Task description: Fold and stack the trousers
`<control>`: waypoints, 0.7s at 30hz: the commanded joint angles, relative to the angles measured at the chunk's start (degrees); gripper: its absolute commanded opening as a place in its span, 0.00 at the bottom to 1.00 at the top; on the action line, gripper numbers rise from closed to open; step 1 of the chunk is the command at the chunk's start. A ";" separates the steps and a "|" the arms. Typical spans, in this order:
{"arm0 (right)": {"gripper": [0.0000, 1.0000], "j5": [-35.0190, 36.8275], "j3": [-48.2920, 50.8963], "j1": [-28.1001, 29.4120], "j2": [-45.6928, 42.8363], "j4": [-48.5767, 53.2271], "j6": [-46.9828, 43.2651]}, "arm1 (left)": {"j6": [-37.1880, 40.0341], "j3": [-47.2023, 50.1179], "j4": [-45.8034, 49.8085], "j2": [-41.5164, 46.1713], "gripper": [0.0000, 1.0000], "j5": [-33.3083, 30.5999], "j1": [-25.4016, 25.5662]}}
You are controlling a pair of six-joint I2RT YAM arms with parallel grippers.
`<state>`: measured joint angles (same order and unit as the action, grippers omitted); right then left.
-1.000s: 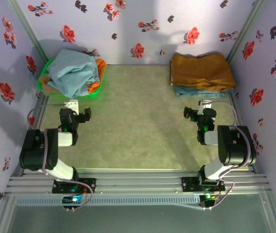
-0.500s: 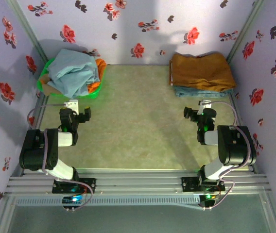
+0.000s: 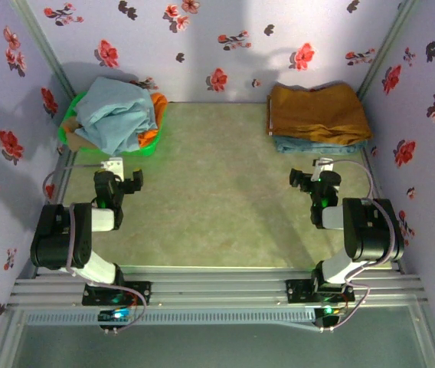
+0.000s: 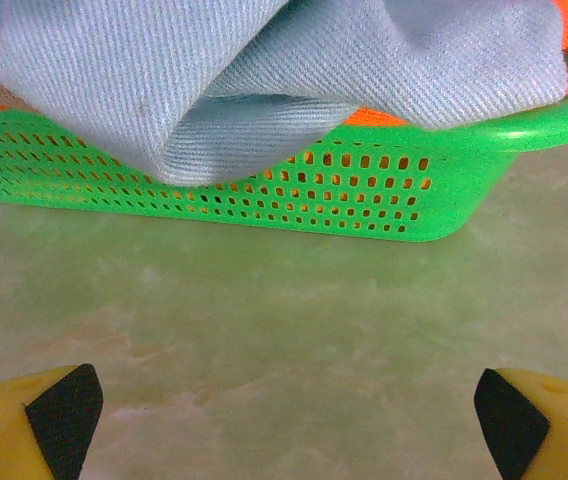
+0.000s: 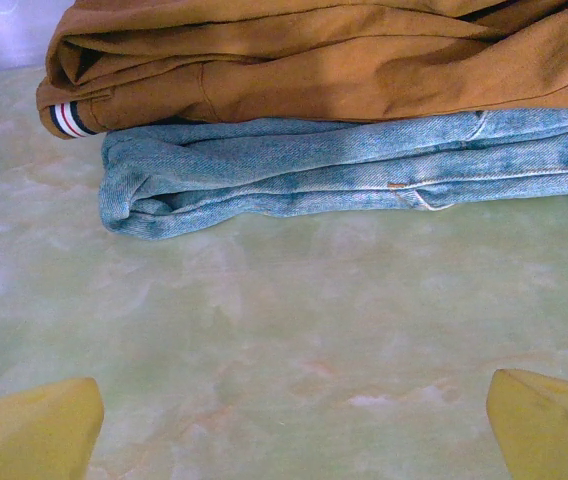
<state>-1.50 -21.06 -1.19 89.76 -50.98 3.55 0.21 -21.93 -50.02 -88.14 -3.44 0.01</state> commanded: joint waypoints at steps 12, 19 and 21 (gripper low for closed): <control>0.99 -5.48 2.42 0.05 -0.57 -6.93 -2.45 | 2.70 5.83 -11.58 0.33 1.00 5.51 0.25; 0.99 2.27 -1.10 -0.03 -0.44 -0.09 0.63 | 1.81 5.14 -8.71 0.25 1.00 3.45 0.25; 0.99 3.69 -1.55 0.03 -0.54 0.90 1.19 | -0.10 1.35 -3.83 0.05 1.00 -0.98 0.25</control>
<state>-2.22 -20.78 -1.17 89.76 -52.01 3.22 1.63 -16.47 -56.51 -88.14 0.40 0.10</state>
